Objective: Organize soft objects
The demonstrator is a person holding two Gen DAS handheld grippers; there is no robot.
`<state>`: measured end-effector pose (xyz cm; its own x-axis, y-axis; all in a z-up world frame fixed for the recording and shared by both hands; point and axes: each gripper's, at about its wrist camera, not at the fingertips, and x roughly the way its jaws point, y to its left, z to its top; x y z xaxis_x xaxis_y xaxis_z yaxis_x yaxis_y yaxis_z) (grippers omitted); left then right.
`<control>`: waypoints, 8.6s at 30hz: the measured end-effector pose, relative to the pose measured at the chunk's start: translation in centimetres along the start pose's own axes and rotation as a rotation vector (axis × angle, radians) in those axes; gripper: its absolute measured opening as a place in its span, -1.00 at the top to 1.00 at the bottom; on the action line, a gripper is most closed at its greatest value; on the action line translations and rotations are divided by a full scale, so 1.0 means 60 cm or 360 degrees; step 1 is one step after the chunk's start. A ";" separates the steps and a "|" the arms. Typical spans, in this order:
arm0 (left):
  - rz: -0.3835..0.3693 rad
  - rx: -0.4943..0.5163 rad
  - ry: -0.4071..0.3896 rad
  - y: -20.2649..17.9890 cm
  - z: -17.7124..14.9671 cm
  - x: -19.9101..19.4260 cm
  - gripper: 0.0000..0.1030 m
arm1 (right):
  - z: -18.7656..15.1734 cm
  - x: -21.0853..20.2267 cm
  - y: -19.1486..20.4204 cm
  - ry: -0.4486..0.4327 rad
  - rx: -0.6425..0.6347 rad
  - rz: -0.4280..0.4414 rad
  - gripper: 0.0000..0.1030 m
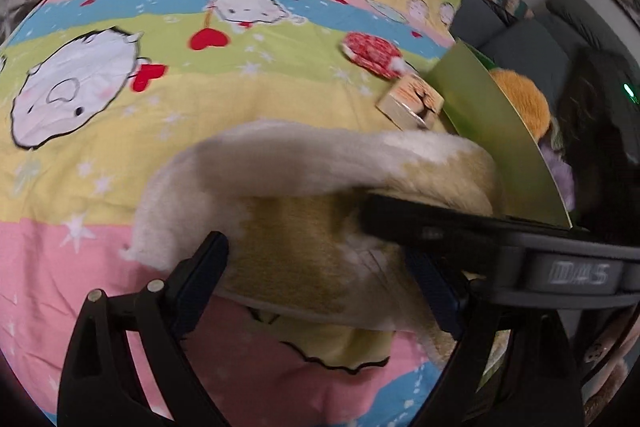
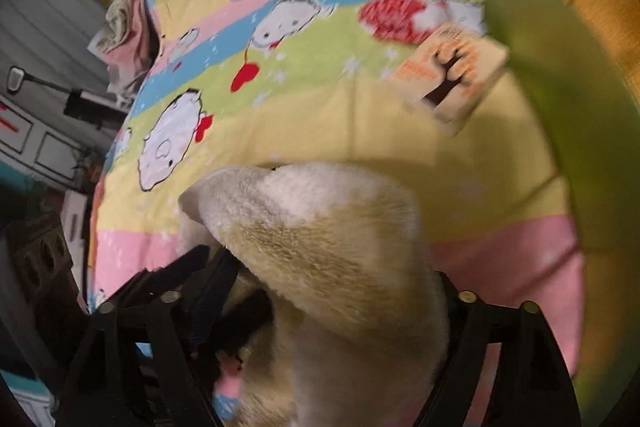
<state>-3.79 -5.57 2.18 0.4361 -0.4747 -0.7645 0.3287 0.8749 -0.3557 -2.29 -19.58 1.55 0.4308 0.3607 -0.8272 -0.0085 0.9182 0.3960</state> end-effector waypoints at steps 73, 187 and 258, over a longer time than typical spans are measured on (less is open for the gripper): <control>0.0211 0.0237 -0.0093 -0.170 0.200 0.080 -0.55 | -0.029 -0.362 -0.331 -0.1007 0.0743 -0.0482 -0.77; -0.0376 0.0305 0.0004 -0.368 0.054 0.038 0.20 | -0.063 -0.278 -0.250 -0.0667 0.0518 -0.0323 -0.09; 0.0183 -0.0035 -0.0395 -0.128 -0.041 -0.141 0.50 | -0.036 -0.136 0.011 -0.0295 -0.0108 0.0602 -0.41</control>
<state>-12.06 -8.04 10.07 0.6625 -0.3790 -0.6461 0.2482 0.9249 -0.2881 -7.78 -21.60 7.70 0.5410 0.6442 -0.5406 -0.2538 0.7379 0.6254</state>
